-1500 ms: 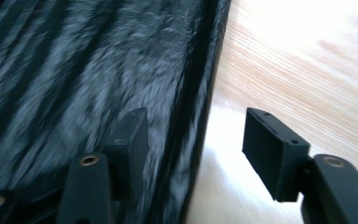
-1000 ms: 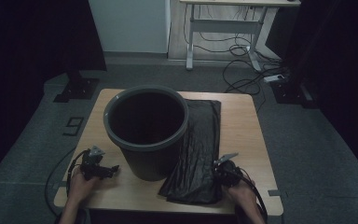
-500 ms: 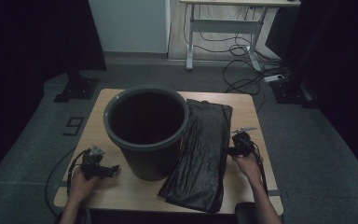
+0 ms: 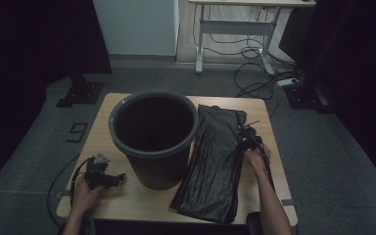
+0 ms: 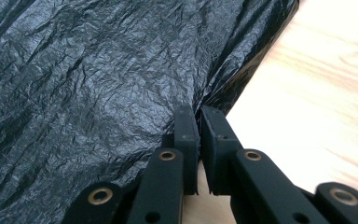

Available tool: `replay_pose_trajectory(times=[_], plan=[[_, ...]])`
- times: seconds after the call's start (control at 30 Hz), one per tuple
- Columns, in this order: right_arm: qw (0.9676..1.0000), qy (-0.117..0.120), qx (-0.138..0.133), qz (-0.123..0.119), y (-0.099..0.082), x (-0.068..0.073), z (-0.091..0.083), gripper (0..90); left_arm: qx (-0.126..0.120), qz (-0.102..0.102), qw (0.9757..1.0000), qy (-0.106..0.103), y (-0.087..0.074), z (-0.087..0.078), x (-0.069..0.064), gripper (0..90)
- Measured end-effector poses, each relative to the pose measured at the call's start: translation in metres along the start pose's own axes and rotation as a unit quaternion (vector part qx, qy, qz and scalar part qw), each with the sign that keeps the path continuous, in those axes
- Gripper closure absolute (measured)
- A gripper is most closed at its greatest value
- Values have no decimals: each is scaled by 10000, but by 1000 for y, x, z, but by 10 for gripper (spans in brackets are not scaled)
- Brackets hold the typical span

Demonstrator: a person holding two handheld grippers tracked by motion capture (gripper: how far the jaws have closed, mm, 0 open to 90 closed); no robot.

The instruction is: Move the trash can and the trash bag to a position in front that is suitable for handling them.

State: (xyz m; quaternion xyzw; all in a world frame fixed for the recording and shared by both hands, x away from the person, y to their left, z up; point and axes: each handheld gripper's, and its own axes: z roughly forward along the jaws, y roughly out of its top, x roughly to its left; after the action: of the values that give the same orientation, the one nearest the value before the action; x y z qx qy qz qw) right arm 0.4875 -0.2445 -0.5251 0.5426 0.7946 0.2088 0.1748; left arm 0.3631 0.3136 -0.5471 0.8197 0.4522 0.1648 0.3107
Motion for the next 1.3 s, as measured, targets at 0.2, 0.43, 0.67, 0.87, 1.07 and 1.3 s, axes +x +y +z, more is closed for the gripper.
replay_pose_trajectory(times=[0.2, 0.43, 0.67, 0.87, 1.07, 1.3], plan=[[9996, -172, -75, 219, -26, -22, -19, 844, -1, -9, 10000, 2, 0, 0, 0, 0], [9984, -392, -72, 399, -65, -44, -42, 834, 15, -3, 10000, 14, 0, 0, 0, 0], [9968, -429, -188, 651, -109, -59, -67, 822, 12, -11, 10000, 17, 0, 0, 0, 0], [9959, -431, -310, 733, -137, -57, -84, 811, 12, -37, 10000, 41, 0, 0, -1, 0], [9953, -534, -472, 655, -140, -55, -90, 530, 71, -63, 9999, 63, 3, 1, 0, 0], [9915, -276, -864, 929, -127, -52, -95, 124, 17, -148, 9998, 138, 5, -4, 2, 0]])
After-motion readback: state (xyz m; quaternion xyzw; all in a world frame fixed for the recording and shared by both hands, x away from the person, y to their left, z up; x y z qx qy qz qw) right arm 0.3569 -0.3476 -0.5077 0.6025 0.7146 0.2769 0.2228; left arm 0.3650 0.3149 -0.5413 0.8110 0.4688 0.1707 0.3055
